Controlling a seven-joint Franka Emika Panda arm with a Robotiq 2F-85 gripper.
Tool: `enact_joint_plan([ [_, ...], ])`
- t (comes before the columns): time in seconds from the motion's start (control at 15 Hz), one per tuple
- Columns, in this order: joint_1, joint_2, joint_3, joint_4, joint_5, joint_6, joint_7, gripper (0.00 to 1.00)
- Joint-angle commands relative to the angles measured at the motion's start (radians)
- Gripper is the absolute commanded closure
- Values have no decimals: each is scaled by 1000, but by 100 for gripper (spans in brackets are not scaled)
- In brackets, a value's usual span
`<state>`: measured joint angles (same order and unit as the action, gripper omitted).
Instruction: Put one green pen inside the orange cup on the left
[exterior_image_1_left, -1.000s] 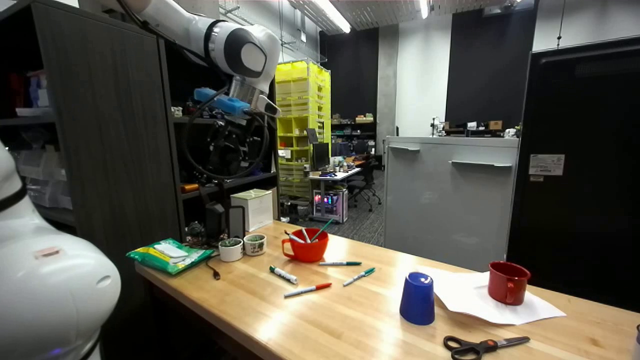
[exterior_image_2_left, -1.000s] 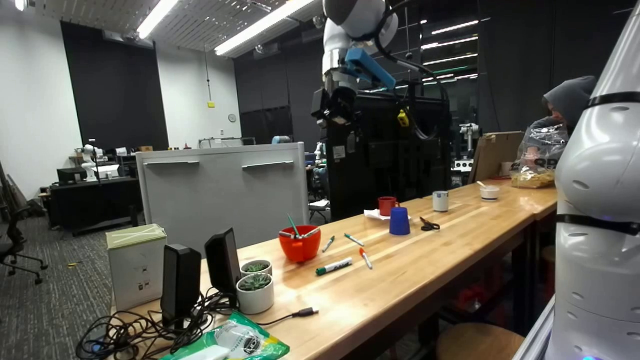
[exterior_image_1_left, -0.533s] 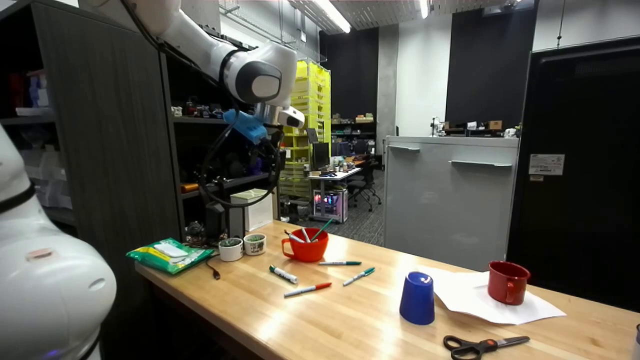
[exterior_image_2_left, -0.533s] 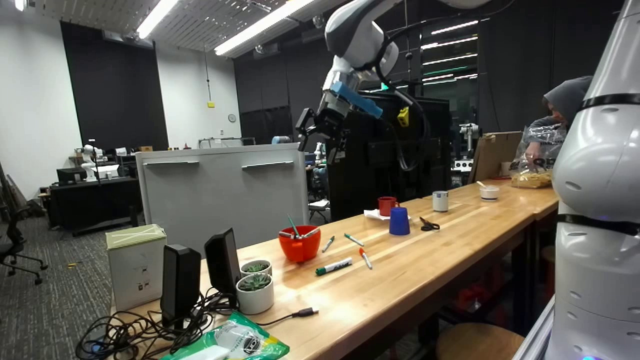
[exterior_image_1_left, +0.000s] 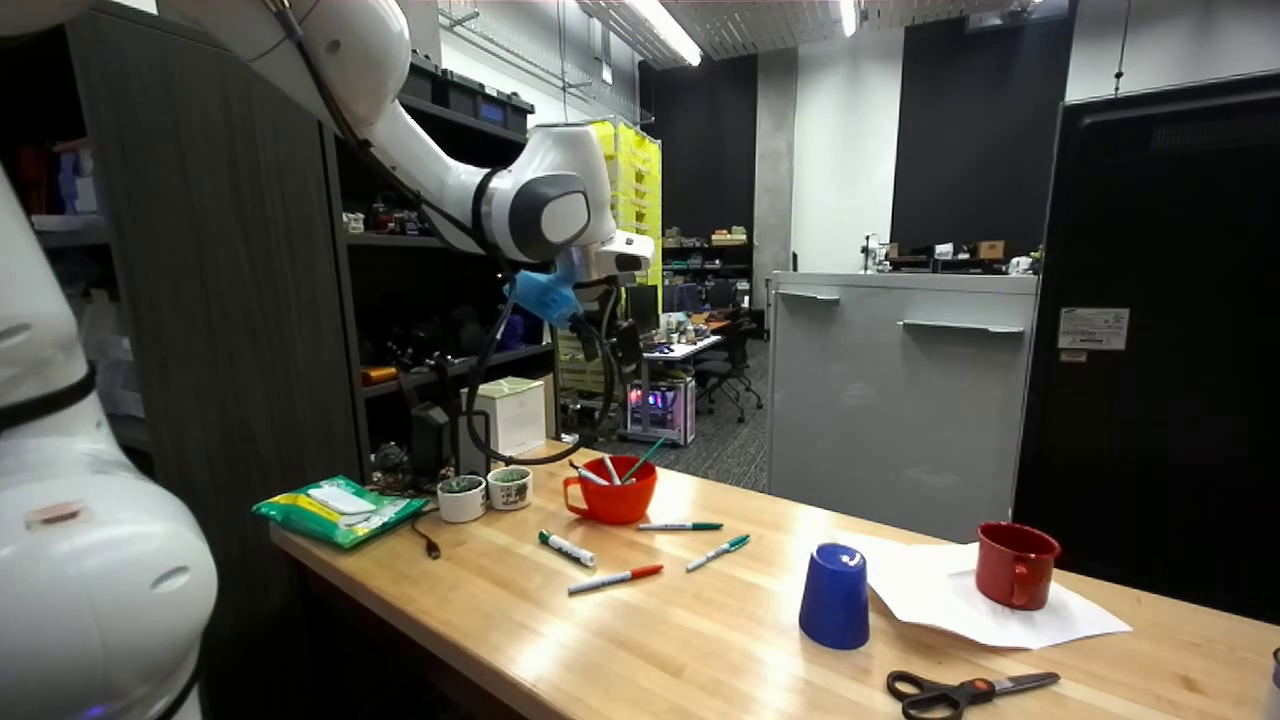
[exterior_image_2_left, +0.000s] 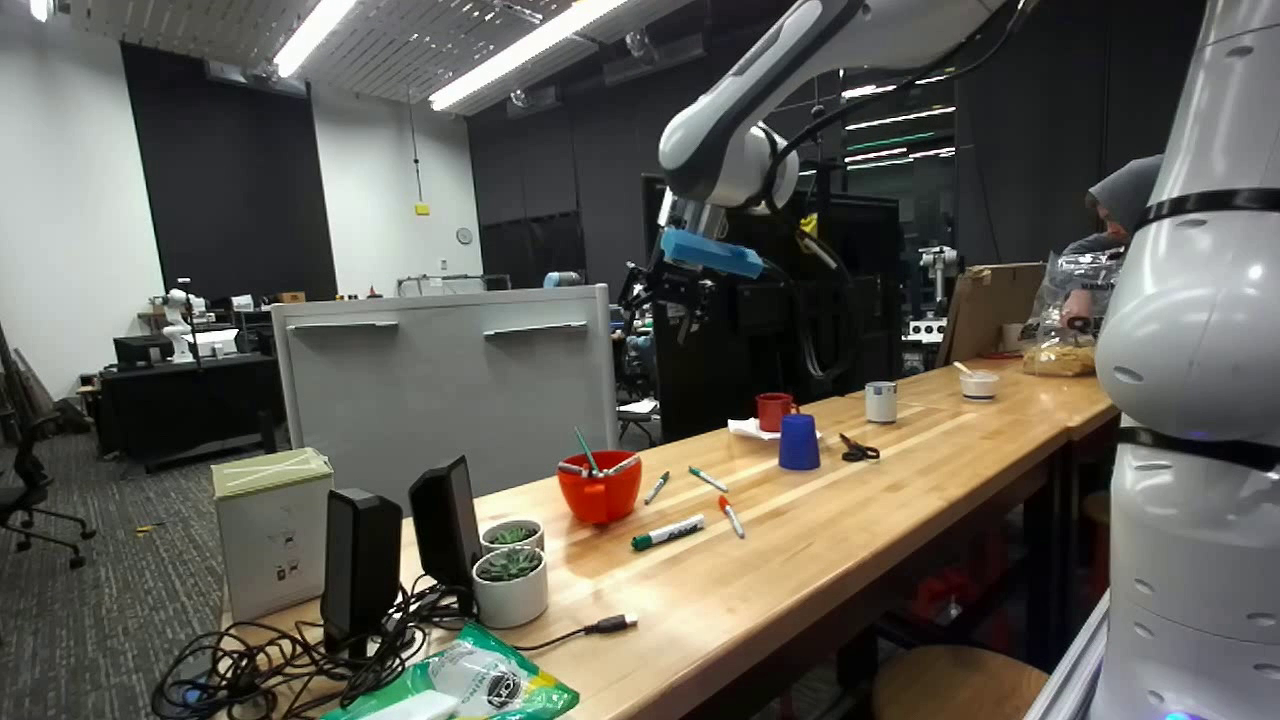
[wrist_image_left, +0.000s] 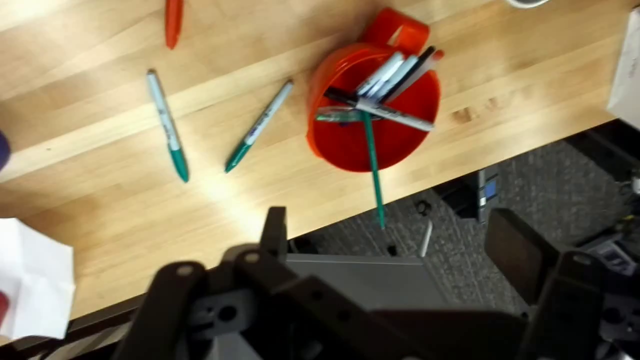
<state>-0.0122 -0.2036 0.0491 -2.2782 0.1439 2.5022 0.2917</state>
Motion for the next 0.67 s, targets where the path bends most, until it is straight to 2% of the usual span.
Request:
enact_joint_plan([
  [0.0, -62, -30, 8, -21, -163, -18, 142, 0],
  [0.07, -54, -47, -2, -18, -136, -56, 131, 0],
  [0.13, -45, -1, -8, -3, -120, -12, 95, 0],
  [0.6, -61, -5, -7, -7, -138, -31, 129, 0],
])
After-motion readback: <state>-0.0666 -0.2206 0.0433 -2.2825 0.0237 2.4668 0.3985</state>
